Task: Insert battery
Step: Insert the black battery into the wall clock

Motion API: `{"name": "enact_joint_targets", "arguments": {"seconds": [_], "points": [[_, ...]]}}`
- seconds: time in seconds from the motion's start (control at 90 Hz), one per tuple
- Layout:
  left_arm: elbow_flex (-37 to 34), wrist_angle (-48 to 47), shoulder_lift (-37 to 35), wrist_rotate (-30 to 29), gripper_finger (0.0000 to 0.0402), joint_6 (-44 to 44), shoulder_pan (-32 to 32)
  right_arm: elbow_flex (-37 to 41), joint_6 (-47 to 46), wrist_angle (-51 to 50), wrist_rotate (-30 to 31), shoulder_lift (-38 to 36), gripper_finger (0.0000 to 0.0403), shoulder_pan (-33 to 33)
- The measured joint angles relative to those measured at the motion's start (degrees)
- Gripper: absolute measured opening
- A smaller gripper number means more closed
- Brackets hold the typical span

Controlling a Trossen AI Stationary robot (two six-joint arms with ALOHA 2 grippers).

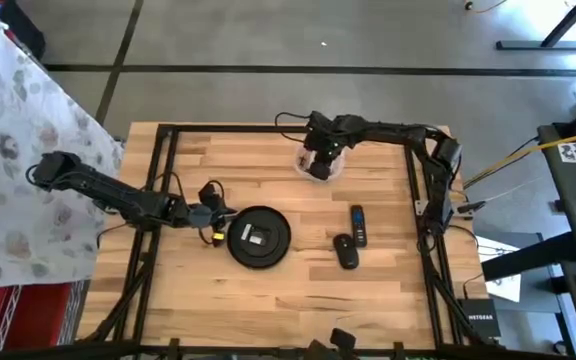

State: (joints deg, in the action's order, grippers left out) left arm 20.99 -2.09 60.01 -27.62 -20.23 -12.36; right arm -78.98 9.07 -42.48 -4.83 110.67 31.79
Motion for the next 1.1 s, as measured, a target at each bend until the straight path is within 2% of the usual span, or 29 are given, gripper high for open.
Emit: {"name": "enact_joint_targets", "arguments": {"seconds": [0.089, 0.178, 0.3, 0.422, 0.578, 0.967, 1.1], "points": [[0.00, -0.23, 0.00, 0.06, 0.0046, 0.00, 0.00, 0.02, 0.18, -0.50, -3.70, 1.45, 0.0125, -0.27], [0.00, -0.31, 0.00, 0.11, 0.0046, 0.00, 0.00, 0.04, 0.54, -0.44, -4.51, 3.20, 0.0174, -0.85], [0.00, -0.32, 0.00, 0.20, 0.0046, 0.02, 0.00, -0.19, 0.11, 0.51, 2.28, 5.23, 0.0217, -1.65], [0.00, -0.24, 0.01, 0.23, 0.0046, 0.02, 0.00, -0.22, -0.43, 0.74, 5.76, 6.19, 0.0225, -1.77], [-0.04, -0.25, 0.07, 0.22, 0.0046, -0.23, -0.01, -0.18, -0.25, 0.84, 6.12, 6.25, 0.0196, -1.84], [-0.04, -0.27, 0.04, 0.22, 0.0046, -0.35, 0.00, -0.07, 1.45, 1.63, 4.92, 6.39, 0.0027, -1.84], [-0.04, -0.28, 0.04, 0.22, 0.0046, -0.35, 0.00, -1.36, 1.85, 1.23, 5.28, 6.61, 0.0022, -1.81]]}}
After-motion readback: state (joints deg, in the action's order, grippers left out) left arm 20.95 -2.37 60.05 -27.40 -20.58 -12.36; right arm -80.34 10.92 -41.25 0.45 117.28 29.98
